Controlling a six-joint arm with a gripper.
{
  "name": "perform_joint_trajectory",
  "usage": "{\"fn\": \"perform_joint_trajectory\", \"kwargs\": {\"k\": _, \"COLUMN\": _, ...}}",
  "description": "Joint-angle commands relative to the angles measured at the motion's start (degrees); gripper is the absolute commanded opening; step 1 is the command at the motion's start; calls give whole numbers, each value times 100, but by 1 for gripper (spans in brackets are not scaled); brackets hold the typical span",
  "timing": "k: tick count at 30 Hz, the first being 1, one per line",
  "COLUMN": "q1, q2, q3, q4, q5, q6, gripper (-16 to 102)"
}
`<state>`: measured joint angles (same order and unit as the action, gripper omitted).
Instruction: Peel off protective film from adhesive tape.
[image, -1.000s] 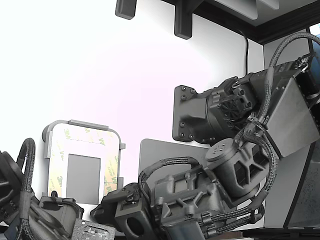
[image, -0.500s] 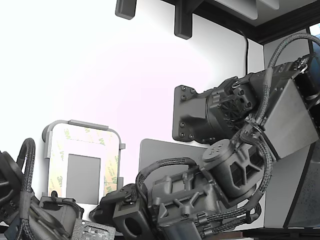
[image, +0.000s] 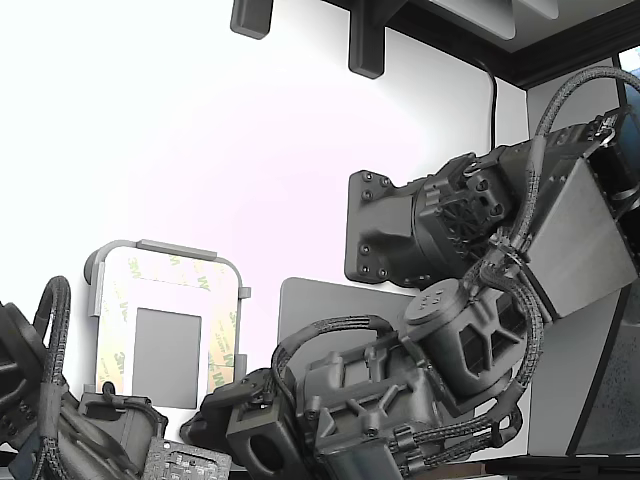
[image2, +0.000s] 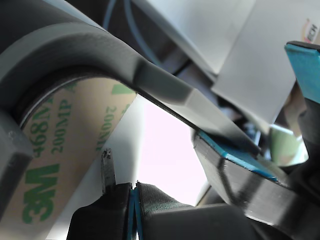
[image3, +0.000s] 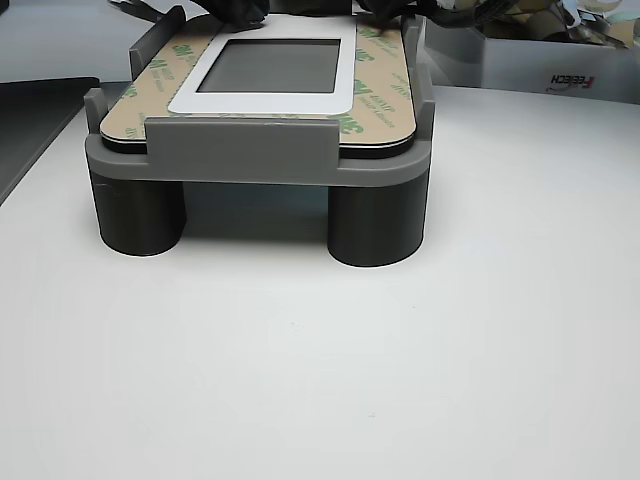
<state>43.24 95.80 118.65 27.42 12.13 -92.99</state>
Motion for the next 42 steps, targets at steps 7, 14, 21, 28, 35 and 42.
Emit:
{"fn": "perform_joint_trajectory", "kwargs": {"k": 7, "q1": 35, "q2": 123, "q3": -53, "q4": -9, "q5": 53, "q6": 62, "gripper": -10}}
{"fn": "perform_joint_trajectory", "kwargs": {"k": 14, "q1": 53, "q2": 141, "q3": -158, "q4": 158, "q5": 44, "q6": 88, "gripper": -10}}
{"fn": "perform_joint_trajectory", "kwargs": {"k": 21, "q1": 62, "q2": 141, "q3": -211, "q4": 193, "q5": 35, "q6": 105, "gripper": -10}}
{"fn": "perform_joint_trajectory", "kwargs": {"k": 28, "q1": 53, "q2": 79, "q3": -387, "q4": 308, "q5": 18, "q6": 97, "gripper": -10}}
{"fn": "perform_joint_trajectory", "kwargs": {"k": 35, "q1": 44, "q2": 97, "q3": -404, "q4": 343, "q5": 18, "q6": 70, "gripper": -10}}
{"fn": "perform_joint_trajectory", "kwargs": {"k": 42, "q1": 35, "q2": 123, "q3": -343, "q4": 255, "q5": 26, "q6": 70, "gripper": -10}}
